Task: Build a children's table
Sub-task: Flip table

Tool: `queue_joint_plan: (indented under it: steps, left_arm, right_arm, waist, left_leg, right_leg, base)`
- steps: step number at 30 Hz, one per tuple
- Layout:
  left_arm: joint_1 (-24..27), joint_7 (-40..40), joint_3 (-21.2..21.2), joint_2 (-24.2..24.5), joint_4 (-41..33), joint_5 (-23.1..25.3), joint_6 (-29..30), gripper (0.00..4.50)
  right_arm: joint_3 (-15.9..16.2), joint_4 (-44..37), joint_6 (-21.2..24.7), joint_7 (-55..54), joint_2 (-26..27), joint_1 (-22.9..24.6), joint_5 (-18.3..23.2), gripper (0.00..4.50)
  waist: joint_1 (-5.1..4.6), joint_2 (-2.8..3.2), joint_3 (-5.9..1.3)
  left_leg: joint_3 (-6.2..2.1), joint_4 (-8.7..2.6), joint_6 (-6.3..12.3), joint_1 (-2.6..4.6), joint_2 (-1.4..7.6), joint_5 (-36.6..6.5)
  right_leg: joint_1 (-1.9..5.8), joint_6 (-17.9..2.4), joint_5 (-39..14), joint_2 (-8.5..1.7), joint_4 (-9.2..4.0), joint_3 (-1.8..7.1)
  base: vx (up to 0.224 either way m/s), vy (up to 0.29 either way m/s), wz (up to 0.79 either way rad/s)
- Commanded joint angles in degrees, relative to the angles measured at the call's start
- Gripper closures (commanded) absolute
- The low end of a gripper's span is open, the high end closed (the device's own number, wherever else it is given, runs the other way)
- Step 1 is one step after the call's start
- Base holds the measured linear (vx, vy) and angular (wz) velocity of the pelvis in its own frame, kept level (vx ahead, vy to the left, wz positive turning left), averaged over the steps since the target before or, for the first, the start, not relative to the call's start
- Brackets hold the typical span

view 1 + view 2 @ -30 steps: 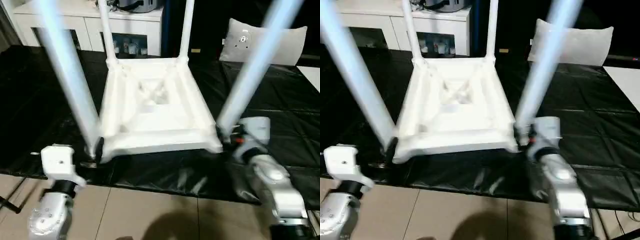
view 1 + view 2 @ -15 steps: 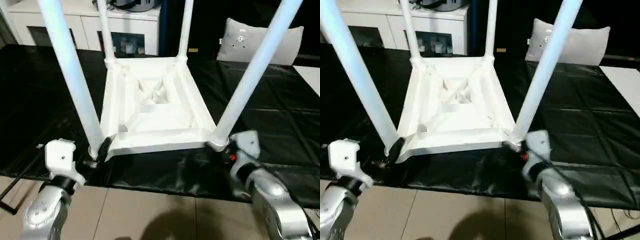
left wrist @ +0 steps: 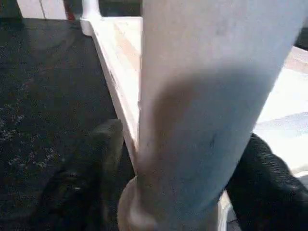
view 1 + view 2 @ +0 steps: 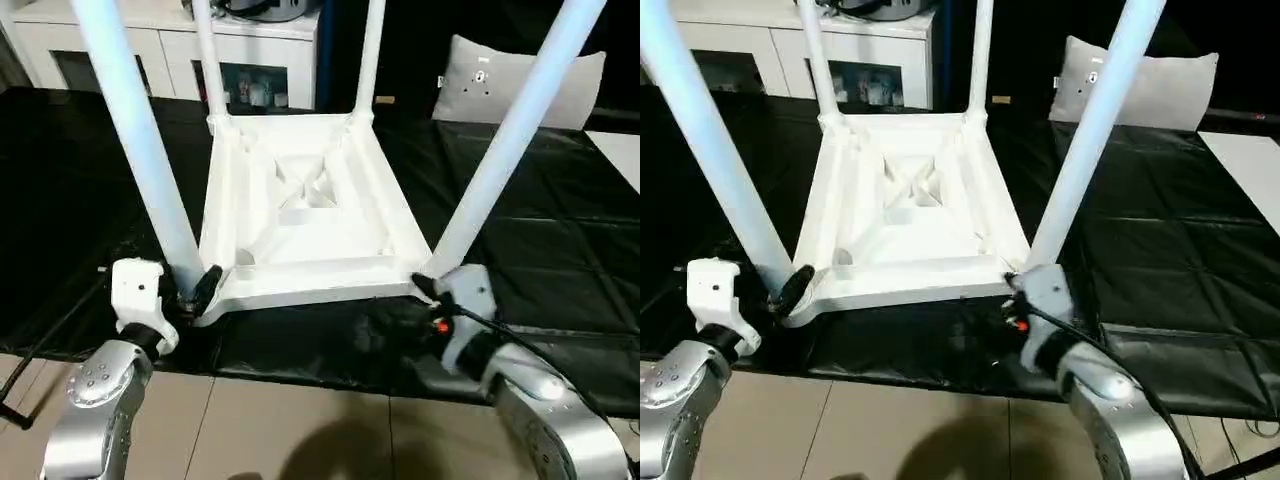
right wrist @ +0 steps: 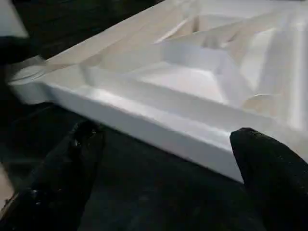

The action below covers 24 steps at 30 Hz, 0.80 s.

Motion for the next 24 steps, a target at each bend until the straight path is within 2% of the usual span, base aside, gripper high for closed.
queue_joint_plan:
  steps: [1,4,5,6,8,16,20,22,24]
  left_arm:
    - [-0.77,-0.42,-0.31,-0.14,0.19,-0.53,0.08,1.63]
    - [-0.79,-0.56,-0.44,-0.44,0.06,-1.00,0.05,1.84]
    - [-0.81,-0.50,-0.49,-0.52,0.08,-0.97,0.02,2.08]
    - [-0.68,-0.37,-0.57,-0.83,-0.10,-1.06,0.02,2.19]
    - [-0.57,-0.19,-0.57,-1.13,-0.30,-1.19,0.10,2.27]
    - [-0.38,1.08,-0.53,-3.47,-1.82,-3.36,2.57,2.41]
    - [-0.78,2.62,0.68,-5.77,-2.36,-6.05,4.92,2.41]
    - [-1.20,4.62,2.62,-7.99,-3.09,-9.90,8.50,2.41]
    - [-1.54,5.80,3.97,-9.28,-3.59,-12.53,11.16,2.41]
  right_arm:
    - [0.18,-1.17,1.37,0.70,-0.07,-0.31,0.91,0.00]
    - [0.13,-1.30,1.83,0.92,0.26,-0.61,1.37,0.00]
    - [0.14,-1.20,1.87,0.96,0.29,-0.74,1.34,0.00]
    - [0.25,-0.85,1.88,0.82,0.34,-0.97,1.30,0.00]
    - [0.36,-0.62,1.87,0.68,0.33,-1.13,1.33,0.00]
    - [0.60,-0.40,3.19,0.14,0.64,-1.43,1.33,0.00]
    - [0.34,-0.18,3.68,-0.61,0.82,-1.71,1.10,0.00]
    - [-0.37,0.24,4.12,-1.69,1.31,-2.21,1.08,0.00]
    - [-1.06,0.30,4.84,-2.23,1.79,-2.69,1.53,0.00]
  waist:
    - [0.18,0.09,-2.21]
    - [0.26,0.04,-2.15]
    - [0.27,0.06,-2.13]
    - [0.27,-0.26,-2.20]
    - [0.39,-0.08,-2.22]
    - [0.34,-0.11,-2.25]
    - [0.38,-0.17,-2.20]
    - [0.30,-0.23,-2.19]
    - [0.35,-0.36,-2.10]
  left_leg:
    - [-2.66,-5.35,2.94,-0.11,6.36,-8.34]
    - [-2.66,-5.41,2.44,0.01,6.35,-9.32]
    - [-2.66,-5.41,2.36,0.00,6.33,-9.41]
    - [-2.63,-5.45,2.35,-0.07,6.35,-8.95]
    - [-2.65,-5.37,2.43,-0.08,6.32,-8.25]
    - [-2.62,-5.38,2.50,-0.05,6.40,-7.74]
    - [-2.51,-5.33,2.35,-0.10,6.35,-7.88]
    - [-2.60,-5.37,2.19,-0.11,6.43,-7.83]
    - [-2.34,-5.19,2.57,-0.19,5.98,-7.59]
  right_leg:
    - [2.37,-2.55,-16.75,-8.62,-4.87,5.77]
    - [2.29,-1.94,-18.80,-8.65,-5.17,5.76]
    - [2.29,-1.84,-18.95,-8.64,-5.19,5.74]
    - [2.34,-1.57,-18.50,-8.62,-5.14,5.76]
    - [2.32,-1.69,-17.78,-8.67,-5.01,5.79]
    - [2.33,-2.16,-16.68,-8.51,-4.80,5.77]
    - [2.38,-2.02,-17.91,-8.67,-5.04,5.80]
    - [2.38,-2.16,-17.92,-8.62,-4.95,5.72]
    - [2.34,-1.75,-19.49,-8.63,-5.27,5.72]
  base:
    - [0.000,0.000,0.00]
    - [0.000,0.000,0.00]
    - [0.000,0.000,0.00]
    - [0.000,0.000,0.00]
    - [0.000,0.000,0.00]
    - [0.000,0.000,0.00]
    - [0.000,0.000,0.00]
    - [0.000,0.000,0.00]
    - [0.000,0.000,0.00]
